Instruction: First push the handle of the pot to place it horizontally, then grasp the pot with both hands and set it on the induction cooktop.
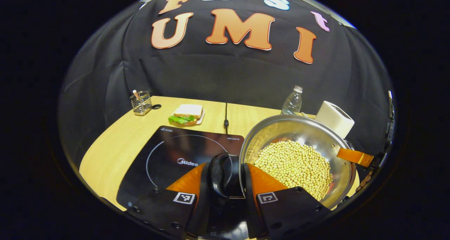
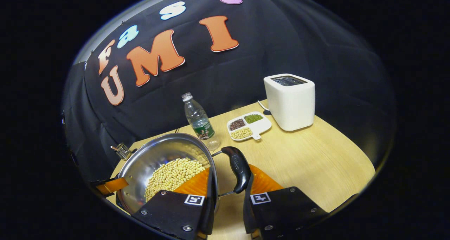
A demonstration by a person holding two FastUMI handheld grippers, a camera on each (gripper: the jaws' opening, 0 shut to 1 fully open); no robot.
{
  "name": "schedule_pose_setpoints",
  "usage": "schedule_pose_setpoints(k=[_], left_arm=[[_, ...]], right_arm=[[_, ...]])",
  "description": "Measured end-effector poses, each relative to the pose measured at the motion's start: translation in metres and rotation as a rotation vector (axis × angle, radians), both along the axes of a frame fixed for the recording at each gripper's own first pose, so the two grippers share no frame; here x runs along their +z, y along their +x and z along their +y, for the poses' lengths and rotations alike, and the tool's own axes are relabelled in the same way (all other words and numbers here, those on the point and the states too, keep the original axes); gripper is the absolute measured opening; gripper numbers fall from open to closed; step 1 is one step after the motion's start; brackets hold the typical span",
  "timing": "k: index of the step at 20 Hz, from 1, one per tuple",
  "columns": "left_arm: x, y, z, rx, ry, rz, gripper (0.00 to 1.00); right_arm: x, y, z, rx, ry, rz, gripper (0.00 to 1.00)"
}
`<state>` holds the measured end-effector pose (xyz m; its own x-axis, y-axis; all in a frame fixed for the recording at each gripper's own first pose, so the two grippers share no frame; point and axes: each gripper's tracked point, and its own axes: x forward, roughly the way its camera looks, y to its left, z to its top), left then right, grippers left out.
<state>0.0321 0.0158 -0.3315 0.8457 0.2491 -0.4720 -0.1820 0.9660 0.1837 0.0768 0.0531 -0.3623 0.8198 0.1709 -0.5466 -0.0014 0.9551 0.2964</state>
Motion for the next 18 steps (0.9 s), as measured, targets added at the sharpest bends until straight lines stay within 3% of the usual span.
schedule_pose_setpoints(k=[18], left_arm=[[0.071,-0.02,0.132,0.12,0.006,-0.045,0.48]], right_arm=[[0.022,0.005,0.148,0.119,0.057,-0.014,0.33]])
